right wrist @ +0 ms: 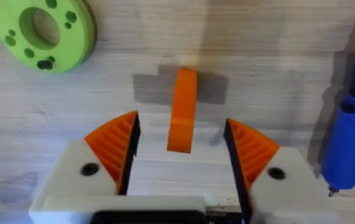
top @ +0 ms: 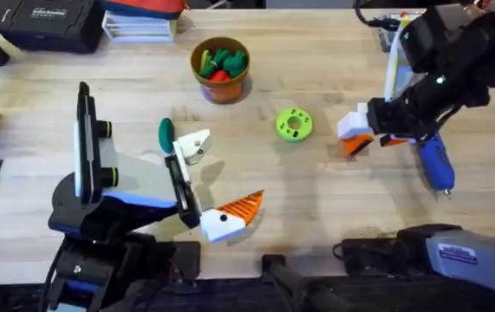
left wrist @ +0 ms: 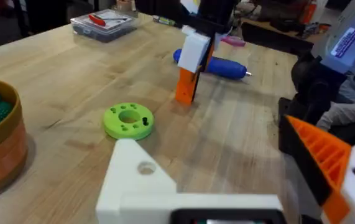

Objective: Pick up the gripper from the table and insert it into the empty holder that is missing its gripper. Then pick up a screw, insert it into the mounting hole, and use the screwdriver to tighten it. Finally, clean up the table by picking up the vegetable and placing it into the bucket.

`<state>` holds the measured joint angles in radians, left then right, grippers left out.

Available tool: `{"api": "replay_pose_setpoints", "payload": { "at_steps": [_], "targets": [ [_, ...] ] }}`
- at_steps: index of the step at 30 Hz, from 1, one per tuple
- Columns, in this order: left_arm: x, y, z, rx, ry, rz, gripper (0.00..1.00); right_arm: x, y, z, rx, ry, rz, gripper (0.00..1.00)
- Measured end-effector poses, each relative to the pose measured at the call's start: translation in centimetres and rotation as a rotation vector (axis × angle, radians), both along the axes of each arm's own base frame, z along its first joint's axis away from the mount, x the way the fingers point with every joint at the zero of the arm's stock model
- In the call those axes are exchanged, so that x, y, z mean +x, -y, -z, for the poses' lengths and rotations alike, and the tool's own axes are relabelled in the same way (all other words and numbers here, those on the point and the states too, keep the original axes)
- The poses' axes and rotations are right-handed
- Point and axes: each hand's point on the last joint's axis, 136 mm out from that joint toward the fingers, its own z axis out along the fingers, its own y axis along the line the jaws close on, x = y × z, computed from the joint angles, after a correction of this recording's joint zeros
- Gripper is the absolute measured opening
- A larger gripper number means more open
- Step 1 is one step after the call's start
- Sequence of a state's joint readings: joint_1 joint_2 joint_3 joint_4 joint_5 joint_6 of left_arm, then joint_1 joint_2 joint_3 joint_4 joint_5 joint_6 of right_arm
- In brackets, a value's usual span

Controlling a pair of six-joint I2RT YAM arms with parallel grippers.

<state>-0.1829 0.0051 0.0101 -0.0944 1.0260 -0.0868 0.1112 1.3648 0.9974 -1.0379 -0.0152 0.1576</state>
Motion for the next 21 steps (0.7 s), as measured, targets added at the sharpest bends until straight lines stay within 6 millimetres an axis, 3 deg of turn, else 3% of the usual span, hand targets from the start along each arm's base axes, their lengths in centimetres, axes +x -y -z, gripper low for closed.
{"api": "replay_pose_setpoints", "payload": {
  "at_steps": [10, 19, 21],
  "targets": [
    [0.00, 0.00, 0.00, 0.000, 0.000, 0.000, 0.986, 0.12, 0.00, 0.47, -0.002, -0.014, 0.000, 0.631],
    [0.00, 0.00, 0.01, 0.000, 0.000, 0.000, 0.986, 0.05, 0.06, 0.49, -0.005, -0.017, 0.009, 0.048],
    [0.00, 0.00, 0.01, 0.000, -0.001, 0.000, 0.986, 0.02, 0.05, 0.50, -0.005, -0.018, 0.011, 0.010]
  ]
}}
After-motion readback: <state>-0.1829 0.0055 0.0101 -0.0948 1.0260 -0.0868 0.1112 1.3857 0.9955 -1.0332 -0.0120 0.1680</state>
